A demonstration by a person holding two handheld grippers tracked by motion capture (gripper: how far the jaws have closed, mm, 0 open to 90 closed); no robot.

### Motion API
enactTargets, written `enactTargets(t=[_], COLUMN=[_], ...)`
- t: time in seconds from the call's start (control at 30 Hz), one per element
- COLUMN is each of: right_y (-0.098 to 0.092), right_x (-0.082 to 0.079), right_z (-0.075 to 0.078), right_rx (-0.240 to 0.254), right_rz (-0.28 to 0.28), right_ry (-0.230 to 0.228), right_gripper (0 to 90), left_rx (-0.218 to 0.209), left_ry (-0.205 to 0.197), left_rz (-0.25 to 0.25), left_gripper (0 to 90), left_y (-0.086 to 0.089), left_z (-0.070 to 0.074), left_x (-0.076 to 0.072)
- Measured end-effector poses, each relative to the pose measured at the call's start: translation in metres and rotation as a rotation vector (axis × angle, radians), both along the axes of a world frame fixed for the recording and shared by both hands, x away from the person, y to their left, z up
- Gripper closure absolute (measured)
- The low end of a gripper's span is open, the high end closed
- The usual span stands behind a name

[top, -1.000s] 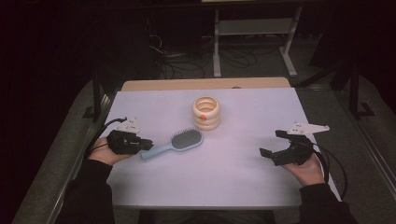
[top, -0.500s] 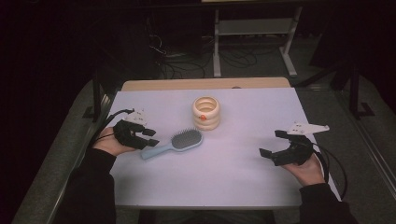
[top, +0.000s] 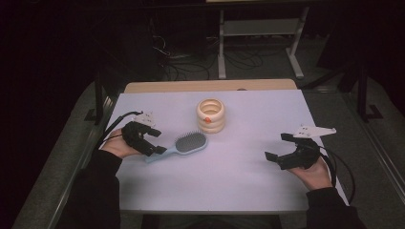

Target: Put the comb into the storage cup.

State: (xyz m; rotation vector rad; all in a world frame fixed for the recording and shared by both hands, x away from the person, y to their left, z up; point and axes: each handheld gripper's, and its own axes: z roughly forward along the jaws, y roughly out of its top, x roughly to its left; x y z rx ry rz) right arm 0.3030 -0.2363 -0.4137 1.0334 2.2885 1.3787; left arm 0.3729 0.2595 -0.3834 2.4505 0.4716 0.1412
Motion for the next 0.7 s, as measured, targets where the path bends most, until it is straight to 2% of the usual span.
enactTargets(t=[0.13,0.17,0.37,0.43,0.6,0.7], right_y=[0.000,0.000,0.001,0.001,0.001,0.001], right_x=[0.000,0.000,0.000,0.000,0.000,0.000], right_z=[0.000,0.000,0.000,0.000,0.000,0.000], right_rx=[-0.001,-0.001,-0.008,-0.006,-0.009,-0.010], right_rz=[0.001,0.001,0.002,0.000,0.003,0.005], right_ry=[0.001,0.001,0.005,0.000,0.003,0.003], right_gripper=[0.0,0.0,0.0,0.0,0.0,0.0], left_rx=[0.028,0.040,0.046,0.048,0.092,0.125], left_ry=[0.034,0.025,-0.010,-0.007,0.003,0.008], left_rz=[-0.003,-0.010,-0.030,-0.040,-0.041,-0.056], left_gripper=[20.6,18.8,13.1,10.9,0.1,0.0], left_y=[-0.003,-0.004,-0.013,-0.015,-0.023,-0.028], left_z=[-0.007,-0.008,-0.015,-0.017,-0.026,-0.032], left_x=[0.003,0.004,0.007,0.008,0.009,0.010])
